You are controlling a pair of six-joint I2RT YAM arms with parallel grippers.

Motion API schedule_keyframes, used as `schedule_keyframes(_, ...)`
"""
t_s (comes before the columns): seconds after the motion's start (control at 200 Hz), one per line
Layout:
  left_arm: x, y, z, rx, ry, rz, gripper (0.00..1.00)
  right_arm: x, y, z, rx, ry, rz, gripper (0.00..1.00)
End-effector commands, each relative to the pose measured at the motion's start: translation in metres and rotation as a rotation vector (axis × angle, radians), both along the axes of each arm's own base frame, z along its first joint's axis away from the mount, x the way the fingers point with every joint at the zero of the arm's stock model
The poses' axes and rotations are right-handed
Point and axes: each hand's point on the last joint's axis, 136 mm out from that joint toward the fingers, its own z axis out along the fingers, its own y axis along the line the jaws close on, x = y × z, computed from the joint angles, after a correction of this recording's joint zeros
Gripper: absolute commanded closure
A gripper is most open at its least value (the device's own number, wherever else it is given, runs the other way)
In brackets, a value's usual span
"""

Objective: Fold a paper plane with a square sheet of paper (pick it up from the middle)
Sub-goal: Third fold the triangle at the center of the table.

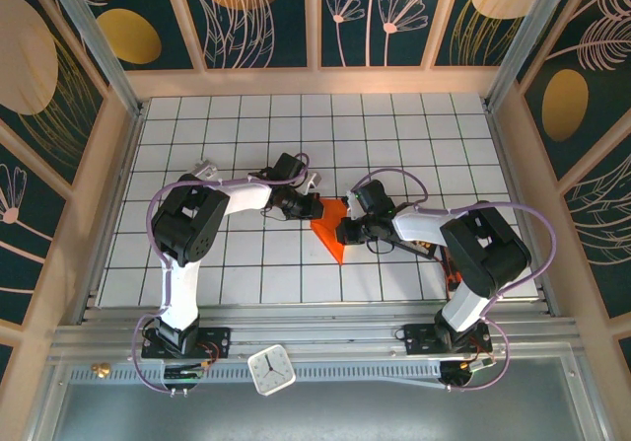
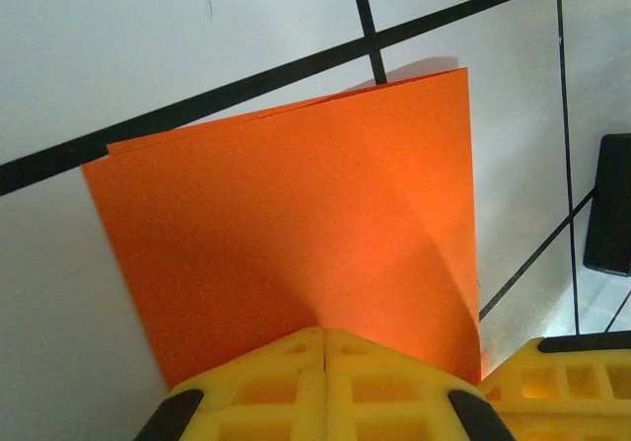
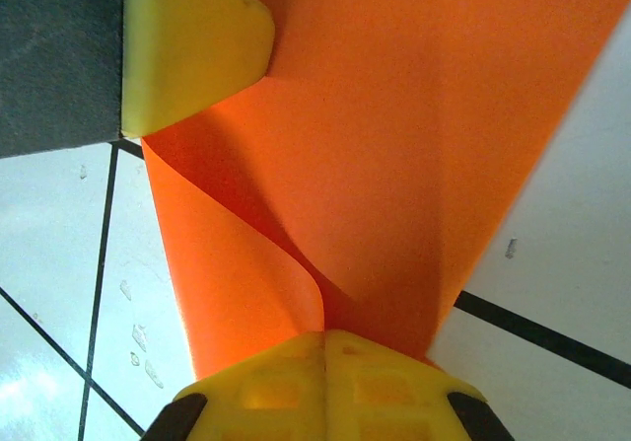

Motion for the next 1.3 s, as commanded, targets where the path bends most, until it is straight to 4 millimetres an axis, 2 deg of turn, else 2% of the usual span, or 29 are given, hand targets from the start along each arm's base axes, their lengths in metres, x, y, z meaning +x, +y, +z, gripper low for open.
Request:
schedule_keyframes(0.0,-0.013,0.019,-0.035,0.121,0.078,0.016,0.96,-0.006,-0.014,-0.017,-0.066,0.027,-0.007,1.0)
schedule_keyframes(0.21,-0.005,0.012,-0.023,0.094,0.065,0.02,0.92,-0.01,-0.015,-0.023,-0.079,0.043,-0.005,1.0)
schedule_keyframes(0.36,0.003,0.005,-0.01,0.068,0.05,0.024,0.85,-0.014,-0.018,-0.027,-0.089,0.056,-0.007,1.0)
schedule_keyframes(0.575,0.018,0.0,0.023,0.044,-0.016,0.045,0.73,-0.018,-0.019,-0.03,-0.096,0.065,-0.007,1.0)
schedule_keyframes(0.711,0.018,0.004,0.045,0.022,-0.059,0.085,0.67,-0.019,-0.02,-0.031,-0.098,0.07,-0.009,1.0)
schedule_keyframes(0.851,0.007,0.013,0.058,-0.006,-0.066,0.14,0.7,-0.021,-0.02,-0.033,-0.1,0.073,-0.009,1.0)
schedule_keyframes(0.961,-0.012,0.011,0.069,-0.055,-0.065,0.162,0.86,-0.022,-0.021,-0.034,-0.102,0.076,-0.009,1.0)
schedule_keyframes(1.046,-0.033,0.005,0.072,-0.111,-0.044,0.168,0.94,-0.022,-0.021,-0.035,-0.102,0.078,-0.011,1.0)
schedule_keyframes(1.061,-0.035,0.001,0.083,-0.141,-0.06,0.166,0.95,-0.022,-0.021,-0.035,-0.103,0.078,-0.01,1.0)
schedule_keyframes(1.076,-0.042,0.003,0.078,-0.144,-0.041,0.172,0.96,-0.023,-0.021,-0.035,-0.102,0.08,-0.01,1.0)
schedule_keyframes(1.151,-0.059,0.0,0.078,-0.202,-0.018,0.19,0.99,-0.022,-0.021,-0.036,-0.104,0.081,-0.013,1.0)
schedule_keyframes(1.296,-0.08,-0.004,0.072,-0.25,-0.001,0.202,1.0,-0.022,-0.021,-0.036,-0.103,0.081,-0.014,1.0)
